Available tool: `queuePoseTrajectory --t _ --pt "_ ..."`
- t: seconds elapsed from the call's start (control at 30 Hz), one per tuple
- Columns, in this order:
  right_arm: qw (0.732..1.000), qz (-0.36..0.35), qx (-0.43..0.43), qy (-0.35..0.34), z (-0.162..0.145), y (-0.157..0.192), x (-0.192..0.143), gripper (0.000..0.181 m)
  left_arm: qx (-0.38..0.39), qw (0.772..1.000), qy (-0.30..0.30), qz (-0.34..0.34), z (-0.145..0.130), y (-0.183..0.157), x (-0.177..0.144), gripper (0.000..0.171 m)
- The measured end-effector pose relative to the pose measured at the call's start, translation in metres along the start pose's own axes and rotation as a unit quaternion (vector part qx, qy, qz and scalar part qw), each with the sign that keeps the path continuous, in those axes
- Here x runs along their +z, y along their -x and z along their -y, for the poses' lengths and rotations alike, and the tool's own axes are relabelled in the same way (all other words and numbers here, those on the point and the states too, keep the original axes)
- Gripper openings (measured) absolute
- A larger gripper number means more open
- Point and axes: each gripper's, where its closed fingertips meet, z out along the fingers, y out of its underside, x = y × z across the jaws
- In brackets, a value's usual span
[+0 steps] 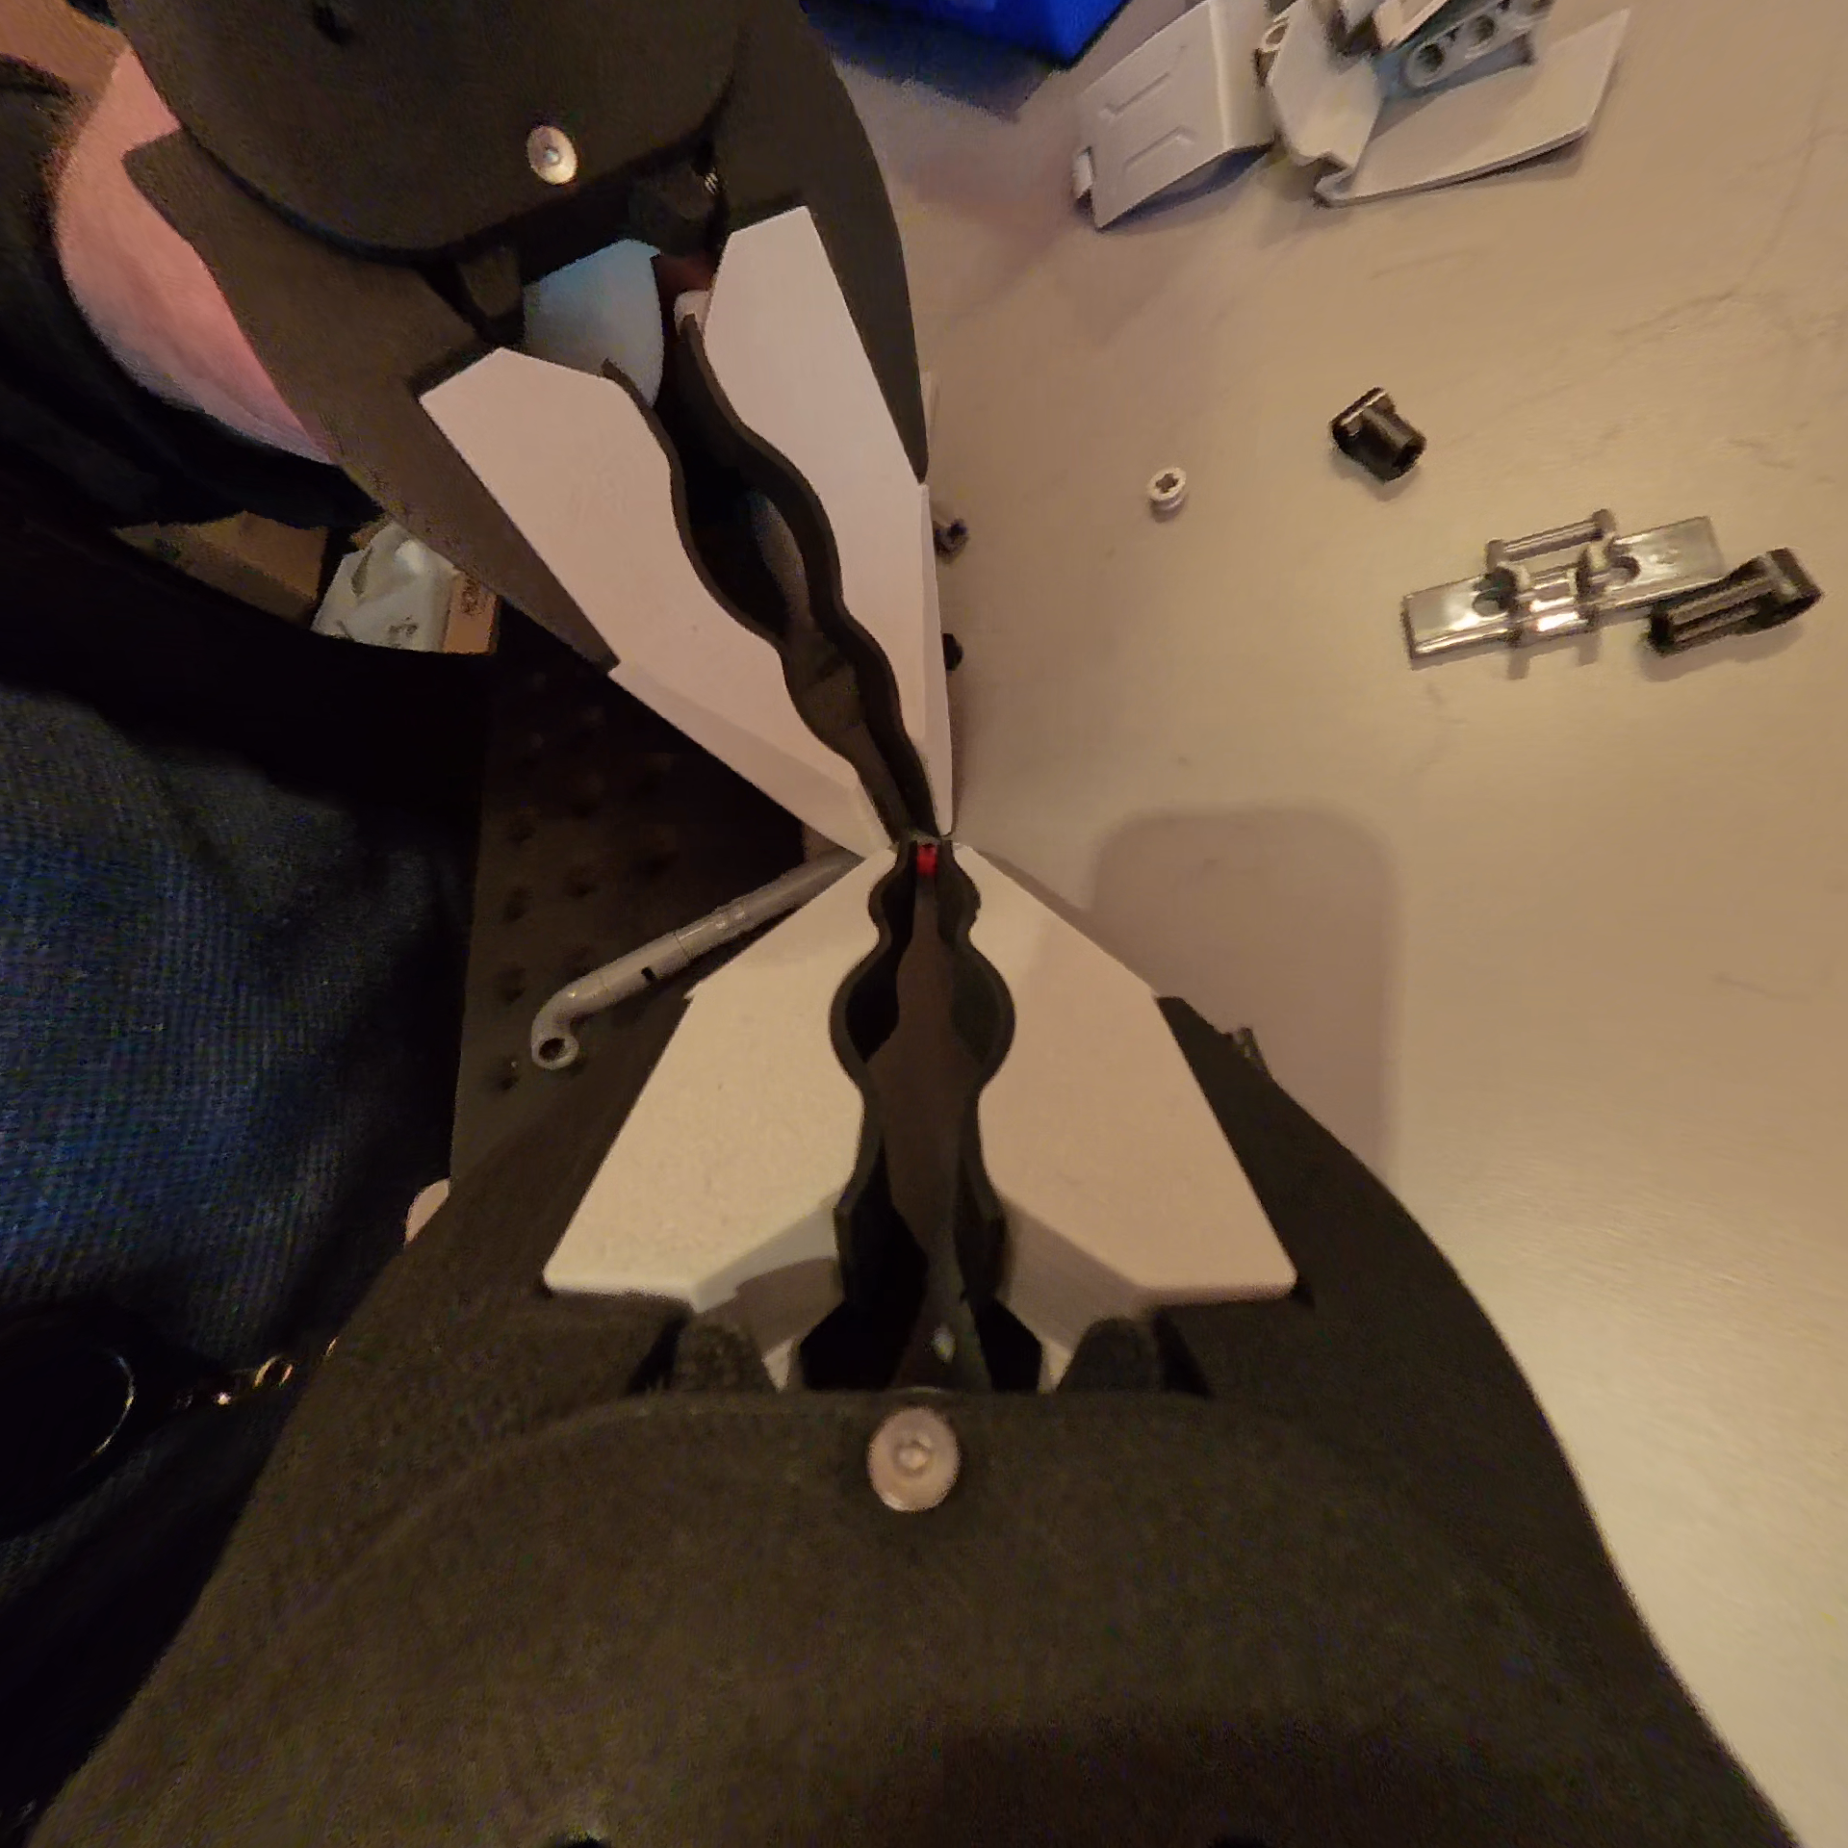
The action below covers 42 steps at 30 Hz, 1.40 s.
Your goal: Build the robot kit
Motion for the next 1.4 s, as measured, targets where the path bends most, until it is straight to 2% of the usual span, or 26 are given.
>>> queuePoseTrajectory --t 0.33,0.57,0.8,0.9,1.03,1.13,1.2,1.4 --pt "0.999 0.043 -0.008 -0.002 -0.005 0.029 -0.014 0.001 0.047 0.996 -0.059 0.047 0.001 -0.031 -0.008 0.006" --pt "0.998 0.063 -0.003 0.017 -0.016 0.036 -0.010 0.001 0.051 0.990 -0.109 0.077 -0.006 -0.039 -0.004 0.006" --pt "0.996 0.084 0.004 0.015 -0.012 0.041 -0.010 0.001 0.050 0.986 -0.131 0.090 -0.009 -0.042 -0.010 0.006" --pt "0.996 0.083 0.000 0.021 -0.013 0.042 -0.007 0.001 0.031 0.988 -0.128 0.079 -0.011 -0.041 -0.011 0.006" --pt "0.996 0.080 -0.006 0.022 -0.012 0.044 -0.007 0.001 0.001 0.993 -0.097 0.068 -0.017 -0.041 -0.012 0.025" --pt "0.997 0.080 -0.008 0.021 -0.012 0.044 -0.006 0.001 -0.004 0.995 -0.074 0.070 -0.019 -0.042 -0.014 0.029" --pt "0.997 0.080 -0.011 0.019 -0.011 0.044 -0.007 0.001 -0.009 0.996 -0.056 0.073 -0.021 -0.042 -0.013 0.029" --pt "0.997 0.082 -0.011 0.007 -0.009 0.045 -0.010 0.001 -0.008 0.994 -0.032 0.100 -0.022 -0.038 -0.013 0.015"
